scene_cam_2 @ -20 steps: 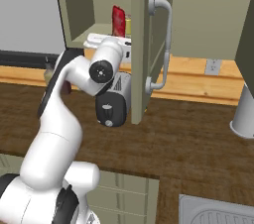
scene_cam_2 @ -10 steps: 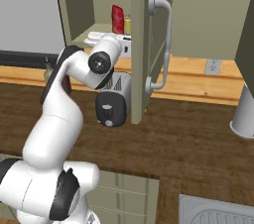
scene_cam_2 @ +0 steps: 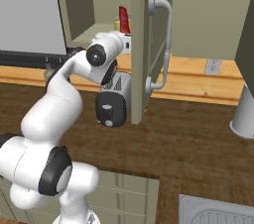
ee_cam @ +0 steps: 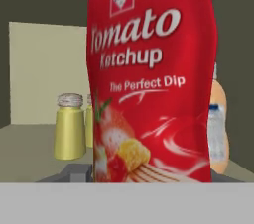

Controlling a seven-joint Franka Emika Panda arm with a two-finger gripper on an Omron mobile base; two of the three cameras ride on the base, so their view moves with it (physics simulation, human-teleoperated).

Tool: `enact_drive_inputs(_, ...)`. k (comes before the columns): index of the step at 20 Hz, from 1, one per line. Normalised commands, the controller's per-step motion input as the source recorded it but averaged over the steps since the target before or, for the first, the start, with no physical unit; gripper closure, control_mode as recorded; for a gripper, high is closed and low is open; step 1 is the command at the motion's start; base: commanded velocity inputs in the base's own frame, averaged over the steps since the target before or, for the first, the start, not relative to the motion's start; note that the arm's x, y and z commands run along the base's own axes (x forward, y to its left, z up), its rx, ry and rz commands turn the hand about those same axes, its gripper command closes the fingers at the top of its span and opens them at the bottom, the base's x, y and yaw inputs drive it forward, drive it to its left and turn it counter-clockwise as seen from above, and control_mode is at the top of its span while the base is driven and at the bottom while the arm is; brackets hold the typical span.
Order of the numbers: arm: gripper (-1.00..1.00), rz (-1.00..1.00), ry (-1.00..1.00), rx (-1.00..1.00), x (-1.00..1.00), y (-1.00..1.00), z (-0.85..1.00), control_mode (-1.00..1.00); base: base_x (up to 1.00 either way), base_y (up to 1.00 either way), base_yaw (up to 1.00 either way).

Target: Put the shaker and condiment bottle from the counter next to their counterparts in the cabinet.

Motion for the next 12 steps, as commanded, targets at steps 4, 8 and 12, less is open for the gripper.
enact_drive_inputs(4, 1.0, -0.14, 0.05, -0.05, 0.26, 0.0, 0.0, -1.0, 0.0, 0.0, 0.0)
enact_drive_inputs(8, 1.0, -0.1, 0.04, -0.02, 0.29, 0.0, 0.0, -1.0, 0.0, 0.0, 0.0)
enact_drive_inputs(12, 1.0, -0.09, 0.08, -0.01, 0.33, 0.0, 0.0, -1.0, 0.0, 0.0, 0.0)
